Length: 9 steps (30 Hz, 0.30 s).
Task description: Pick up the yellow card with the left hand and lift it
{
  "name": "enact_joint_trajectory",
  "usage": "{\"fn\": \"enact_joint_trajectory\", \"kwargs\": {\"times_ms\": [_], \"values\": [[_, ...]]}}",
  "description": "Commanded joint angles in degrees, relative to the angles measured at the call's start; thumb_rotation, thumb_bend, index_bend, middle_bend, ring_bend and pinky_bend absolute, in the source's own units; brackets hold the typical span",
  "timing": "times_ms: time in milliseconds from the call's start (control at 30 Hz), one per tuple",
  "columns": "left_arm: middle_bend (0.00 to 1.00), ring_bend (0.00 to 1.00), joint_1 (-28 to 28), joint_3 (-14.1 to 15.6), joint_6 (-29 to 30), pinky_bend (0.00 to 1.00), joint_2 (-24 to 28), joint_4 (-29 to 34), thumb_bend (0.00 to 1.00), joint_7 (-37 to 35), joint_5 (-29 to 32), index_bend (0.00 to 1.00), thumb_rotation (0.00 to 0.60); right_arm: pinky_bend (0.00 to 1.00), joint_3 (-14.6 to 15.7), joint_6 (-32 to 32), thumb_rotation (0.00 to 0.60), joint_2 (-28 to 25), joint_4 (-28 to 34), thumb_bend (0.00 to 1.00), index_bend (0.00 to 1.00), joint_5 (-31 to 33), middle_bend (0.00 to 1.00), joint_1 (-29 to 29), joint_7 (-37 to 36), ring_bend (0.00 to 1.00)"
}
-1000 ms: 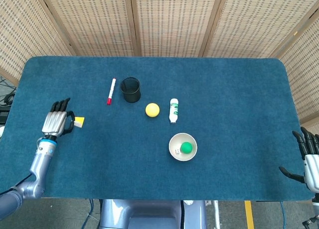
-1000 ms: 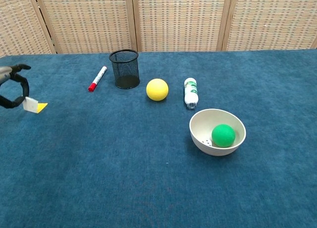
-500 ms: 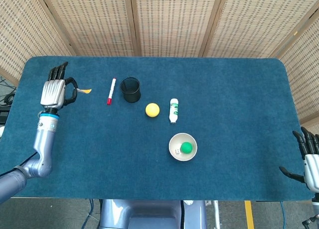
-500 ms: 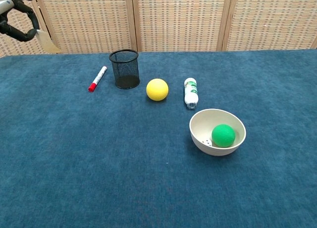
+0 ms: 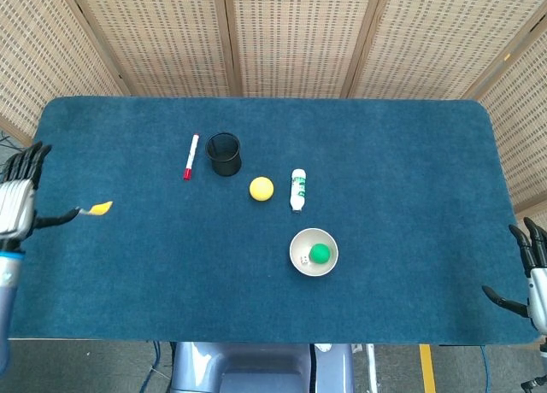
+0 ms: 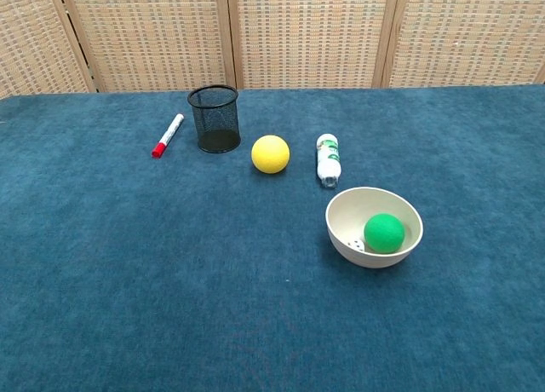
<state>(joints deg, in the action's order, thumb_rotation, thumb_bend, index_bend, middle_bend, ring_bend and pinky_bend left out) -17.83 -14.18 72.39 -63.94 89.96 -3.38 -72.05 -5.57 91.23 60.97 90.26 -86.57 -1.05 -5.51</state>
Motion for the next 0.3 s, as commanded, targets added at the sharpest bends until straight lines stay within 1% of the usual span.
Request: {"fn": "enact_joint_trajectory", "kwargs": {"times_ms": [33,100,167,233,300], "values": [[0.00,0.00,5.2,4.1,6.9,0.00,1.9,1.9,0.00,-3.9,-5.8,0.00,0.600,0.00,0.0,1.0,0.600,-0.1,0.1,0.00,0.05,-0.6,0.00,0.5,-0.5,0.00],[0.00,0.00,7.7,6.4,9.2,0.00,2.4,2.3,0.00,-5.0,-8.1,0.00,0.600,0.00,0.0,1.6,0.600,-0.3,0.1,0.00,0.05,-0.8,0.00,0.7,-0.9,0.00],[0.00,0.00,9.8,8.6,10.3,0.00,3.1,3.3,0.00,-5.4,-9.1,0.00,0.600,0.00,-0.1,2.0,0.600,-0.5,0.1,0.00,0.05,-0.9,0.00,0.9,-1.2,0.00],[0.00,0.00,11.3,10.0,11.1,0.00,3.6,4.2,0.00,-4.8,-9.2,0.00,0.600,0.00,0.0,2.5,0.600,-0.6,0.2,0.00,0.05,-1.2,0.00,1.1,-1.4,0.00],[0.00,0.00,12.2,10.9,12.0,0.00,3.3,3.8,0.00,-3.4,-9.9,0.00,0.600,0.00,0.0,2.8,0.600,-0.6,0.1,0.00,0.05,-1.4,0.00,1.3,-1.5,0.00]]}}
